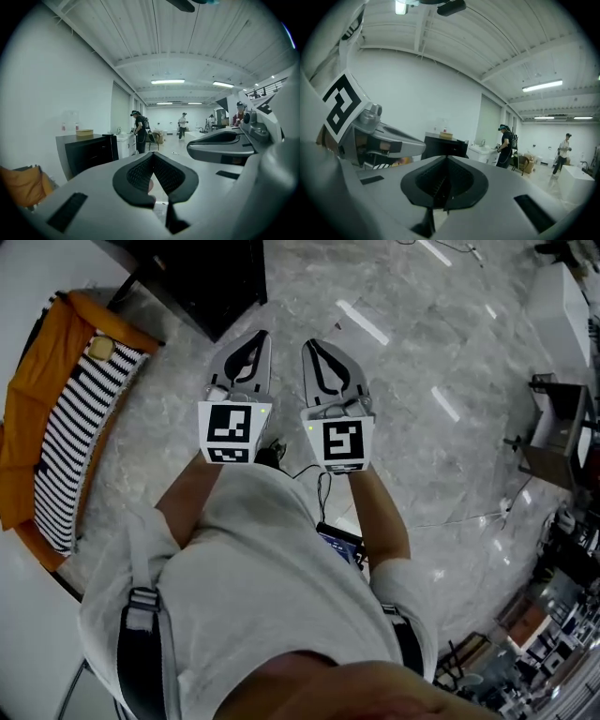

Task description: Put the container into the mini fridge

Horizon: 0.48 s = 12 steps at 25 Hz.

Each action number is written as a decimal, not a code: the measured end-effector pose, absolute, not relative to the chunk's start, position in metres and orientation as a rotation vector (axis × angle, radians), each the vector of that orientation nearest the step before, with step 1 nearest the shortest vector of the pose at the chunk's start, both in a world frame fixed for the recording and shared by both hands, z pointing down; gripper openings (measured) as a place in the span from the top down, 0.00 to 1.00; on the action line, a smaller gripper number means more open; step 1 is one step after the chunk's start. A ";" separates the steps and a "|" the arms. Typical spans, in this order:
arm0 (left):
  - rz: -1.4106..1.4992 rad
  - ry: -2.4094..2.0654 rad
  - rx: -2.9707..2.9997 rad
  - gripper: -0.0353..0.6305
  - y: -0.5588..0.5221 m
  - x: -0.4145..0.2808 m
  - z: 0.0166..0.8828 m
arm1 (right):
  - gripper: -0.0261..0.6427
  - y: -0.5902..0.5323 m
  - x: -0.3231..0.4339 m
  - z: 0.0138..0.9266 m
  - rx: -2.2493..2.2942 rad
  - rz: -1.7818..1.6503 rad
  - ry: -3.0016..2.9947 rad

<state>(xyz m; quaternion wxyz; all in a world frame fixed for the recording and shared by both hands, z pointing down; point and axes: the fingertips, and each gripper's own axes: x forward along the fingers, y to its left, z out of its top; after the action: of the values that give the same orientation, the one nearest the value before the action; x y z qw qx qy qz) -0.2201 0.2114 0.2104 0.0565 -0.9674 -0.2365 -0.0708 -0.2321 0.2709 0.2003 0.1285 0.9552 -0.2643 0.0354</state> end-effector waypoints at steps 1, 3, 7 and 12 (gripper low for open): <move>-0.222 -0.718 -2.926 0.93 0.209 -0.216 0.214 | 0.90 0.269 -0.228 0.206 2.779 0.118 -0.772; -0.234 -0.714 -2.925 0.93 0.200 -0.203 0.221 | 0.90 0.260 -0.217 0.217 2.746 0.138 -0.783; -0.210 -0.665 -2.957 0.93 0.177 -0.156 0.220 | 0.90 0.237 -0.174 0.214 2.629 0.106 -0.805; -0.186 -0.581 -2.979 0.93 0.141 -0.089 0.205 | 0.90 0.205 -0.104 0.192 2.644 0.091 -0.877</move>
<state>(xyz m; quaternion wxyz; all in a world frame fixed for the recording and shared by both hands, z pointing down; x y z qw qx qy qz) -0.0893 0.1415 0.2054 0.0503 -0.9784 -0.1908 -0.0611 -0.1044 0.2053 0.1916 0.1764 0.9338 -0.3096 0.0320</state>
